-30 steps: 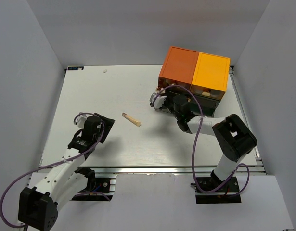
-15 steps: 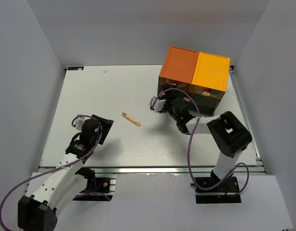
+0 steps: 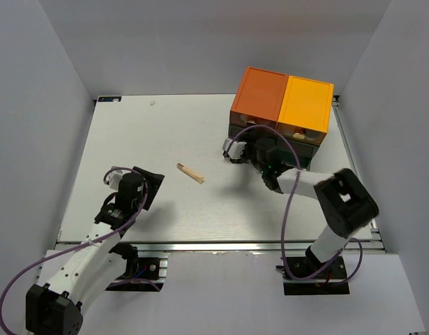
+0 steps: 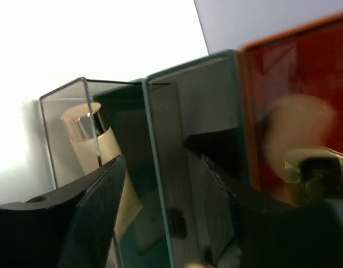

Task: Organize the makeup

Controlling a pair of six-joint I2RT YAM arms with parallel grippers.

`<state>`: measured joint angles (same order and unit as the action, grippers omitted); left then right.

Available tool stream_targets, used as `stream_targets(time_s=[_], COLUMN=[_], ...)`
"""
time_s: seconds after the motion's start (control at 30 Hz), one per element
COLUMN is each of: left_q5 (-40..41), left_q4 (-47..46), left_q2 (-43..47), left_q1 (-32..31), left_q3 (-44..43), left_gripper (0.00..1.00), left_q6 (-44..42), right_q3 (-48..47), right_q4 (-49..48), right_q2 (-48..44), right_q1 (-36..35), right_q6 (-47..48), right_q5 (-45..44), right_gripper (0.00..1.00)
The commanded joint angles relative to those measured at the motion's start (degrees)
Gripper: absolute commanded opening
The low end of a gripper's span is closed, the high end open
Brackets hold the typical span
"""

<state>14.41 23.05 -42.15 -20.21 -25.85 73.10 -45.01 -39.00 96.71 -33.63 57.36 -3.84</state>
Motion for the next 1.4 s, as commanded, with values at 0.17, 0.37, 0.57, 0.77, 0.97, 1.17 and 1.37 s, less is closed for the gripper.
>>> stream_targets(time_s=[0.17,0.37,0.57,0.77,0.97,1.17,1.37], left_q5=[-2.28,-8.08,-10.28,-10.64,-8.44,-8.88,-11.15], left_q4=[-8.44,-9.97,14.27,26.39,34.08,34.88,29.71], left_q2=[-4.77,-28.47,-55.74,-67.49,-73.42,-76.5,-73.61], left_q1=[-0.01,-0.18,-0.89,-1.68,-2.91,-3.61,-4.05], left_q3=[0.01,-13.23,-40.75,-52.43,-59.84,-61.34,-57.93], left_gripper=[0.64,0.5,0.7,0.69,0.67,0.43,0.03], left_q6=[-1.03,-3.05,-5.95,-5.33,-7.45,-7.1,-7.53], right_q3=[-13.93,-16.95,-14.85,-12.47,-10.62,-9.3,-8.69], right_q4=[30.8,37.07,35.06,32.68,30.83,29.69,29.25], right_q2=[-20.57,-25.41,-29.81,-34.12,-36.5,-38.08,-39.84], right_q1=[4.35,4.71,5.32,7.69,10.86,12.18,13.76], right_q6=[-16.19,-30.19,-37.32,-40.75,-42.68,-44.0,-44.09], right_q5=[29.44,38.55,34.51,32.05,31.61,31.79,31.43], right_gripper=[0.53,0.16,0.44,0.45,0.46,0.46,0.46])
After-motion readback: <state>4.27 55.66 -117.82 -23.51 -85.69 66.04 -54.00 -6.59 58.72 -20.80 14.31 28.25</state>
